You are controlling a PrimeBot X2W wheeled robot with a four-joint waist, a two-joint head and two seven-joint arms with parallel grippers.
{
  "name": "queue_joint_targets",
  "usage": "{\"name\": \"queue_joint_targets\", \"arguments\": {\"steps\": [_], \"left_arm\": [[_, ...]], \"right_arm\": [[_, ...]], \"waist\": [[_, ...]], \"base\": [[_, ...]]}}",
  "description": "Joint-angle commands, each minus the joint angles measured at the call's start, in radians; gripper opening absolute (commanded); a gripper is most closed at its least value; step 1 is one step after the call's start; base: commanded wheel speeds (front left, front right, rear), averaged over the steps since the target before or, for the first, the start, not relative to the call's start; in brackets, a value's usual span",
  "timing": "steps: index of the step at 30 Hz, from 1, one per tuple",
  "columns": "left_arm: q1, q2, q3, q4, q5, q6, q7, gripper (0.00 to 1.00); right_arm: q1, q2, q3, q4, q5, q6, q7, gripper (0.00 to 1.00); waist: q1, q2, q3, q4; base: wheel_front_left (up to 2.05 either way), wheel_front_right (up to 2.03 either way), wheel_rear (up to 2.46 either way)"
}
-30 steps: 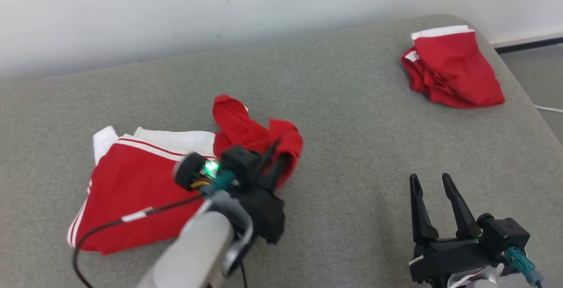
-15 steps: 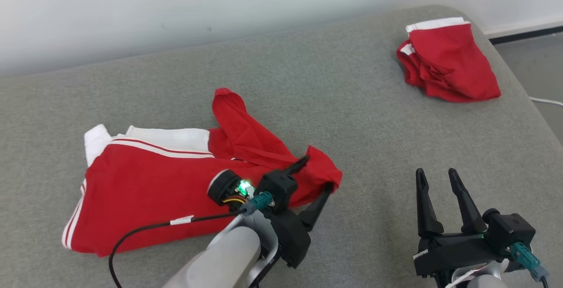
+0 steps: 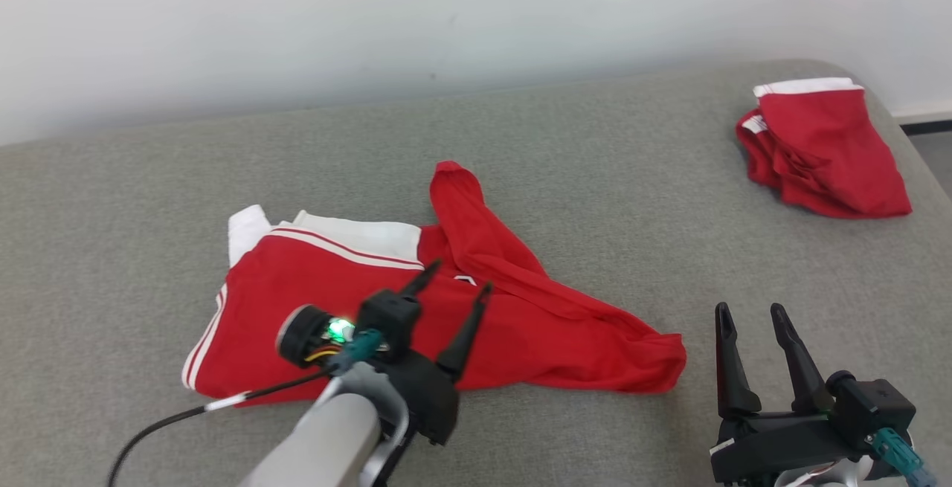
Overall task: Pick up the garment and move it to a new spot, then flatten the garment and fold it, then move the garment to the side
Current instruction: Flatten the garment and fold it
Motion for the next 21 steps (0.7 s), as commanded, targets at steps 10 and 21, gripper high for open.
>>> {"name": "queue_joint_targets", "arguments": {"steps": [10,21], "left_arm": [[0.201,0.149,0.242,-0.329,0.061,0.109,-0.006,1.0],[0.5,0.214,0.508,-0.525,0.104,0.161,-0.006,1.0]], "right_arm": [[0.026,-0.011,-0.01,-0.008,-0.014,-0.003,0.0,1.0],[0.06,-0.028,-0.004,-0.004,-0.011,-0.003,0.0,1.0]], "waist": [[0.0,0.0,-0.041,0.063],[0.0,0.0,-0.096,0.088]], "base": [[0.0,0.0,0.0],[0.0,0.0,0.0]]}}
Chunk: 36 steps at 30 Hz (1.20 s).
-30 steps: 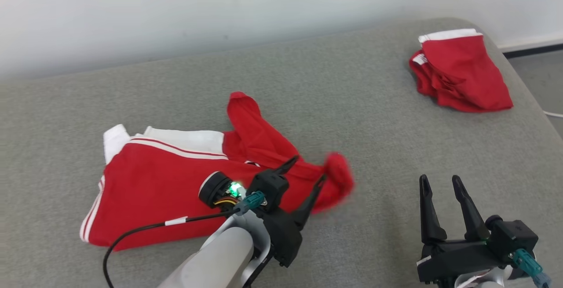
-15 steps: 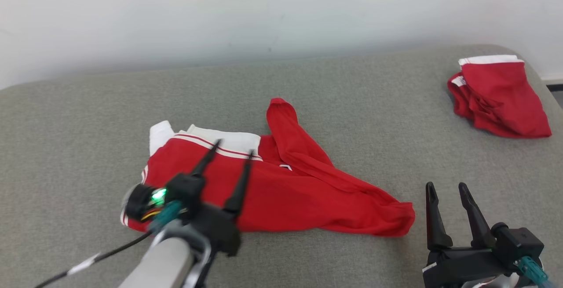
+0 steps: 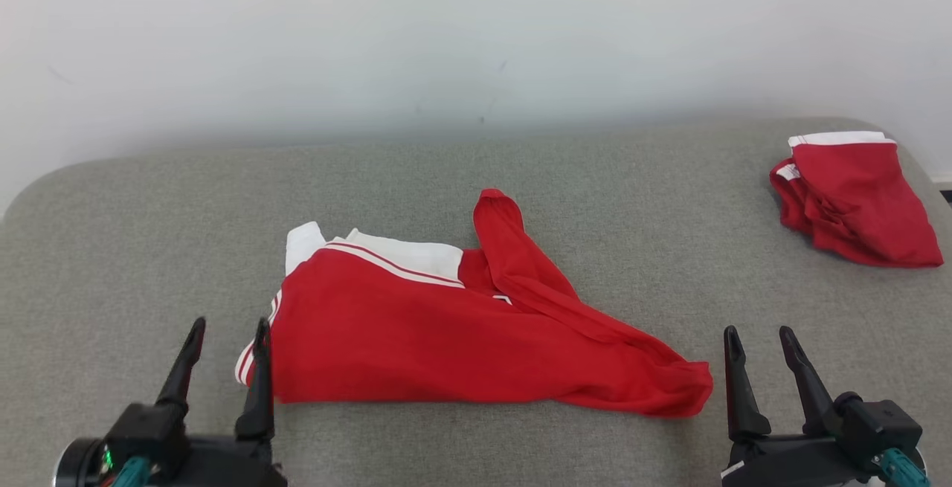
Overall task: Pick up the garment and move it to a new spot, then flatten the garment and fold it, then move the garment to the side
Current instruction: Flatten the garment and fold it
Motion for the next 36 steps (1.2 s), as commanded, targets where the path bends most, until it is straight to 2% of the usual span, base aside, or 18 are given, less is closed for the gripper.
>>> {"name": "queue_joint_targets", "arguments": {"steps": [1,11,22,26,30,36], "left_arm": [[0.029,-0.009,0.009,-0.014,0.009,0.005,-0.003,1.0],[0.171,-0.071,0.104,-0.061,0.053,-0.012,-0.003,1.0],[0.145,-0.103,0.15,-0.034,0.086,-0.057,-0.003,1.0],[0.092,-0.095,0.167,-0.02,0.08,-0.077,-0.003,1.0],[-0.023,-0.058,0.183,0.006,0.065,-0.123,0.005,1.0],[-0.232,0.009,0.179,0.055,0.022,-0.188,0.108,1.0]], "right_arm": [[0.019,-0.006,0.0,-0.002,-0.002,-0.003,0.0,1.0],[0.035,-0.016,0.008,0.002,0.005,-0.003,0.0,1.0],[0.022,-0.026,0.019,0.009,0.012,-0.003,0.0,1.0],[0.017,-0.025,0.022,0.011,0.012,-0.003,0.0,1.0],[0.004,-0.021,0.026,0.01,0.014,-0.003,0.0,1.0],[-0.032,-0.015,0.02,0.001,0.015,-0.003,0.0,1.0]], "waist": [[0.0001,0.0001,-0.01,0.009],[0.0001,0.0001,-0.025,0.034],[0.0001,0.0001,-0.022,0.027],[0.0001,0.0001,-0.012,0.016],[0.0001,0.0001,0.017,-0.008],[0.0001,0.0001,0.095,-0.055]], "base": [[0.0,0.0,0.0],[0.0,0.0,0.0],[0.0,0.0,0.0],[0.0,0.0,0.0],[0.0,0.0,0.0],[0.0,0.0,0.0]]}}
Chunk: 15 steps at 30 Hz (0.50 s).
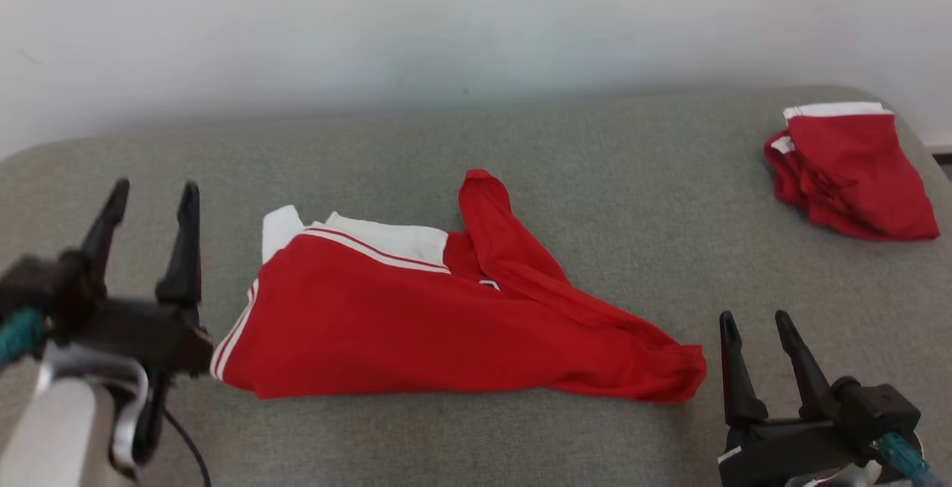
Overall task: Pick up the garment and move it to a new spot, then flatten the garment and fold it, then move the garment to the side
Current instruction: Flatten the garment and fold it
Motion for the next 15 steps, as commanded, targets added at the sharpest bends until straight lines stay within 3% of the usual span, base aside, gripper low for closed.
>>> {"name": "queue_joint_targets", "arguments": {"steps": [1,7,15], "left_arm": [[-0.049,0.015,-0.006,0.015,-0.01,-0.01,0.025,1.0],[-0.227,0.085,-0.043,0.067,-0.054,-0.041,0.151,1.0],[-0.348,0.154,-0.182,0.188,-0.12,-0.051,0.303,1.0]], "right_arm": [[-0.016,0.003,-0.003,-0.004,0.003,-0.003,0.0,1.0],[-0.063,0.018,-0.004,-0.016,0.01,-0.003,0.0,1.0],[-0.095,0.033,0.006,-0.009,0.014,-0.003,0.0,1.0]], "waist": [[0.0,0.0,0.062,-0.042],[0.0,0.0,0.16,-0.096],[0.0,0.0,0.222,-0.137]], "base": [[0.0,0.0,0.0],[0.0,0.0,0.0],[0.0,0.0,0.0]]}}
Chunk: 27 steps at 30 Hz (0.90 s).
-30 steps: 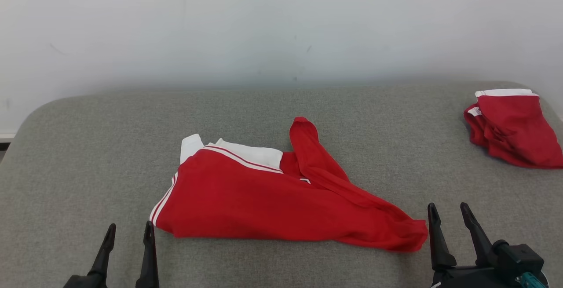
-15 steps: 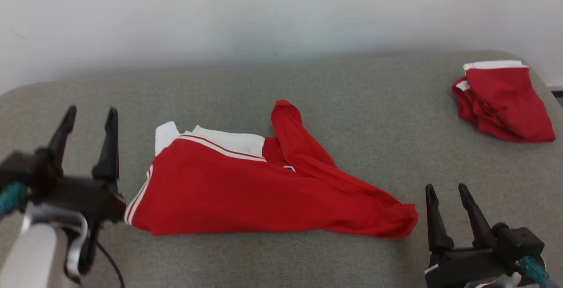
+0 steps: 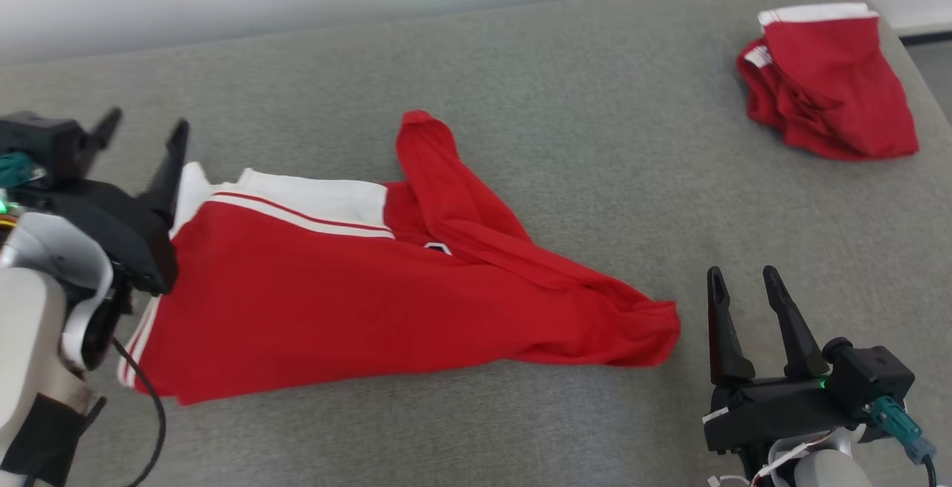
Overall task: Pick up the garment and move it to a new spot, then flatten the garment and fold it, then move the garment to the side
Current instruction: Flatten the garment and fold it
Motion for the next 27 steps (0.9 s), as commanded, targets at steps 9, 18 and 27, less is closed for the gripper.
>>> {"name": "queue_joint_targets", "arguments": {"steps": [9,18,27], "left_arm": [[-0.06,0.068,-0.181,0.121,-0.178,0.001,0.181,1.0],[-0.066,0.084,-0.252,0.195,-0.299,0.0,0.297,1.0],[-0.093,0.101,-0.313,0.191,-0.31,0.0,0.257,0.0]], "right_arm": [[-0.032,0.006,-0.003,0.006,-0.006,-0.003,0.0,1.0],[-0.033,0.007,0.002,0.011,-0.007,-0.003,0.0,1.0],[-0.027,-0.001,-0.006,0.006,-0.009,-0.003,0.0,1.0]], "waist": [[-0.0004,-0.0002,0.043,-0.061],[-0.0004,-0.0002,0.04,-0.071],[-0.0004,-0.0002,0.028,-0.069]], "base": [[0.0,0.0,0.0],[0.0,0.0,0.0],[0.0,0.0,0.0]]}}
